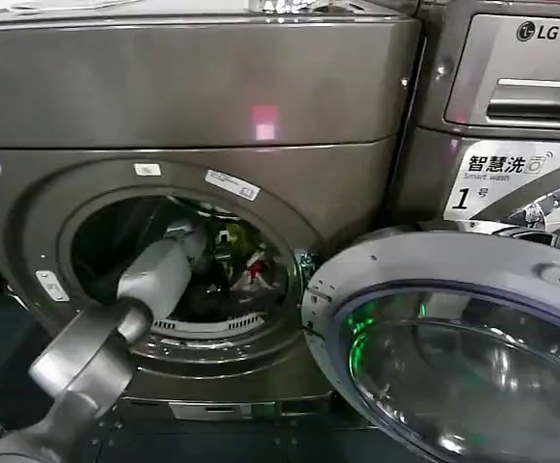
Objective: Grasp the clothes from the dryer.
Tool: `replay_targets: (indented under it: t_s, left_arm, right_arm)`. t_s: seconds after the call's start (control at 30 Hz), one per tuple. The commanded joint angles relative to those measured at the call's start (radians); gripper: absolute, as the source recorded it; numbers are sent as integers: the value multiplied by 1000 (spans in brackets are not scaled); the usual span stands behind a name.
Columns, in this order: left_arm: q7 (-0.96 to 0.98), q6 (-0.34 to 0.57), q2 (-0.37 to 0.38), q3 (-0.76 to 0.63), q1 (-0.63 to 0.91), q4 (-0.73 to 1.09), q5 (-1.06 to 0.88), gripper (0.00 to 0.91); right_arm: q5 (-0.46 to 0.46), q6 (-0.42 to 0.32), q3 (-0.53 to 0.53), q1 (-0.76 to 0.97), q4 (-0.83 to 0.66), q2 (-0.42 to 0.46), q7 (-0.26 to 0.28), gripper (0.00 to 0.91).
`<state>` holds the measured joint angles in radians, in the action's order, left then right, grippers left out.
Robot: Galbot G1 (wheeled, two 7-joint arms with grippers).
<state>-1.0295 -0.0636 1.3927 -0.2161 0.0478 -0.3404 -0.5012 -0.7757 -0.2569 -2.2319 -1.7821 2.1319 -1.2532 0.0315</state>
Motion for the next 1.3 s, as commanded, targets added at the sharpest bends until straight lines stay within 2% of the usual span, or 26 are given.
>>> replay_targets:
  t_s: [0.03,0.2,0.47,0.67,0.87,1.03,1.3]
  left_arm:
    - [150,-2,-8,169,-65,-101,102,0]
    - [193,-25,-11,274,-112,-168,160,0]
    - [537,-15,17,356,-131,-183,361,0]
    - [773,37,10,385,-219,-341,508,0]
    - [1003,134,25,388,-263,-466,683,0]
    - [1182,214,44,401,-292,-520,697,0]
    - [1411,222,65,455,-391,-642,631,0]
  right_arm:
    - [5,1,5,3,2,2,0,907]
    - [7,1,3,0,1,-1,1,907]
    - [12,0,21,11,6,0,2,907]
    - [11,0,26,11,9,5,1,907]
    - [7,1,19,3,8,13,0,907]
    - [6,9,15,-1,14,8,-14,907]
    - [3,25,1,-4,21,4,-32,907]
